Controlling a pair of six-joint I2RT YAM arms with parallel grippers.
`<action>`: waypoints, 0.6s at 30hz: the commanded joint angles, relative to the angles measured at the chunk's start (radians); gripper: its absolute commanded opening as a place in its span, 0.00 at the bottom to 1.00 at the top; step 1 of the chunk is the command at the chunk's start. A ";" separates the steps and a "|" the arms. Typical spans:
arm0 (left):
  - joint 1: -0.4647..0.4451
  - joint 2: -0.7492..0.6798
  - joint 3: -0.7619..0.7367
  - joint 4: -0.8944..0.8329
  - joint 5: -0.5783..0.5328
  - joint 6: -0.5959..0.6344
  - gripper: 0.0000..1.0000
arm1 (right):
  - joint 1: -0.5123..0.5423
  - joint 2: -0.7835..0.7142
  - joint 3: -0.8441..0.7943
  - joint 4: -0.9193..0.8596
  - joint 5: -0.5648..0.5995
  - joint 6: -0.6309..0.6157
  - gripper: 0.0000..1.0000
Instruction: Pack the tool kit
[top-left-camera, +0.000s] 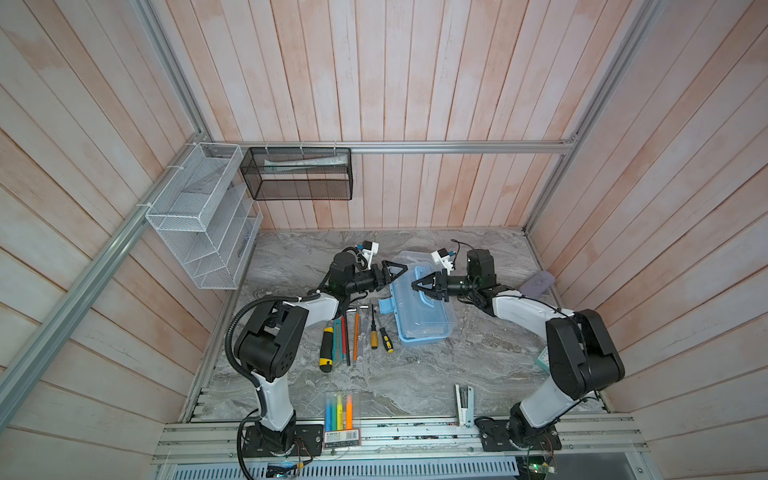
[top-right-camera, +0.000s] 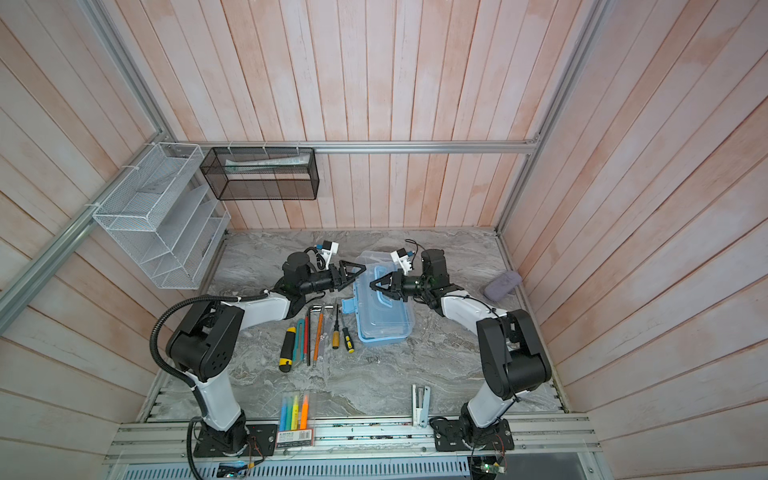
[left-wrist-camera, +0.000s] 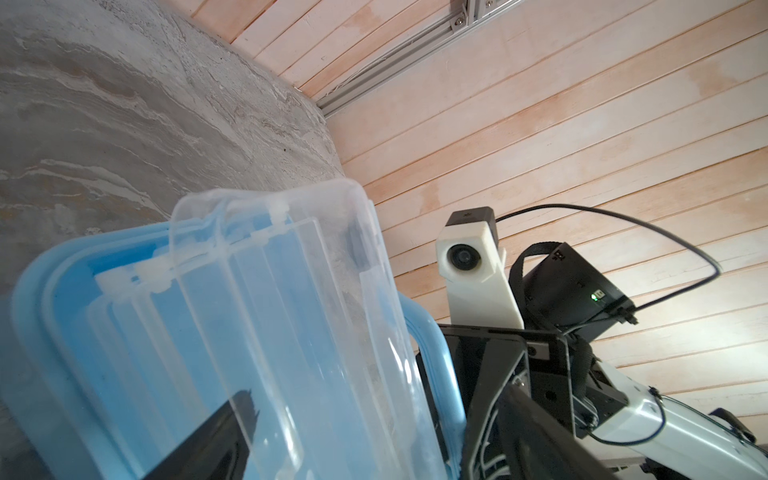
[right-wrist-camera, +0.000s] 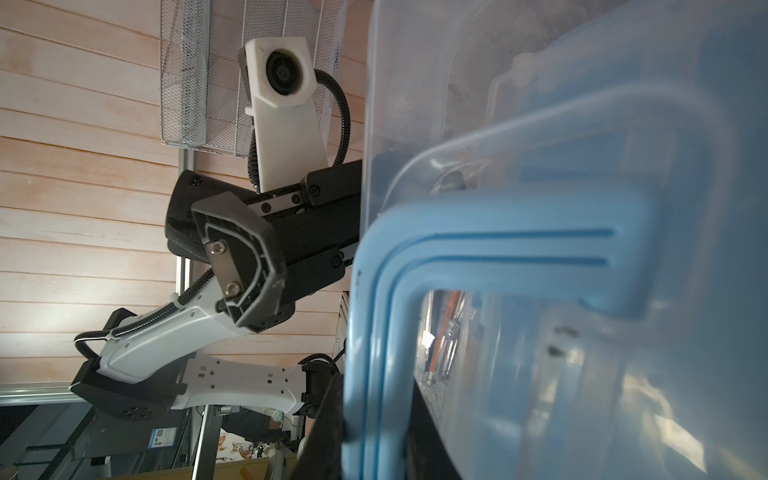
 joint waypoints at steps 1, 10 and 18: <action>-0.014 0.011 0.051 0.062 0.029 -0.003 0.93 | -0.008 -0.021 0.029 -0.048 0.049 -0.082 0.25; -0.023 0.030 0.069 0.080 0.035 -0.015 0.92 | -0.026 -0.030 0.050 -0.132 0.070 -0.130 0.55; -0.029 0.036 0.125 0.034 0.041 0.003 0.92 | -0.059 -0.144 0.077 -0.290 0.241 -0.212 0.79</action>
